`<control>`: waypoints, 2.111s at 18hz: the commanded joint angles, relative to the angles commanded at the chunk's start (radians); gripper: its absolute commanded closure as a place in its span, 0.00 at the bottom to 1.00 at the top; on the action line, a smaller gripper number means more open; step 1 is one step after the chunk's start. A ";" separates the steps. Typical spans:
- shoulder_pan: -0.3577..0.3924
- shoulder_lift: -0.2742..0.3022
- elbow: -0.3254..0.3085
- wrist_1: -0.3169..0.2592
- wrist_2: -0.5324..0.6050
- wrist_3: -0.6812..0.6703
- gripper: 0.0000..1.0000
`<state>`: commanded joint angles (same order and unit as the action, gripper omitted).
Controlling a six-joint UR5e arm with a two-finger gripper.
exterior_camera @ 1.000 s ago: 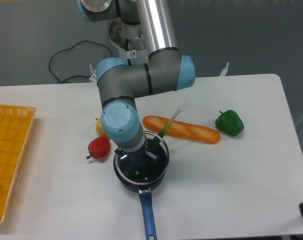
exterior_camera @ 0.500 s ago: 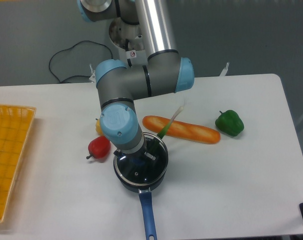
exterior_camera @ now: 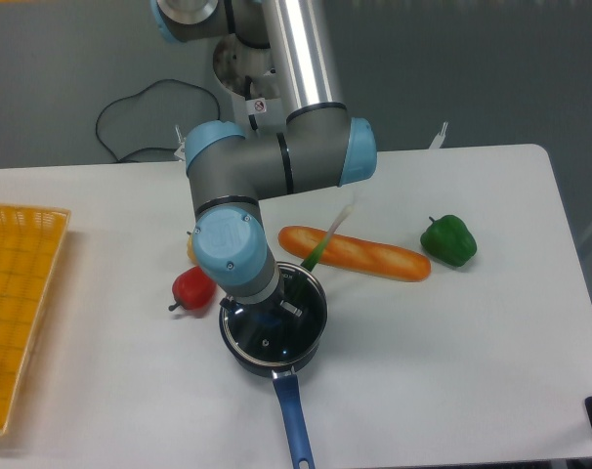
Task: Close the pot lid
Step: 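Press and settle the lid on the saucepan, then open the gripper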
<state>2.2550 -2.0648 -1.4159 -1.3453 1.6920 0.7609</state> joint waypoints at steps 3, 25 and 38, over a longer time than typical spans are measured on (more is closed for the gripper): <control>0.000 -0.002 0.000 0.000 0.000 0.000 0.66; -0.002 0.000 0.000 0.000 0.003 0.011 0.19; 0.009 0.052 0.000 0.000 0.006 0.015 0.01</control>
<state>2.2641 -2.0126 -1.4159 -1.3453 1.6981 0.7762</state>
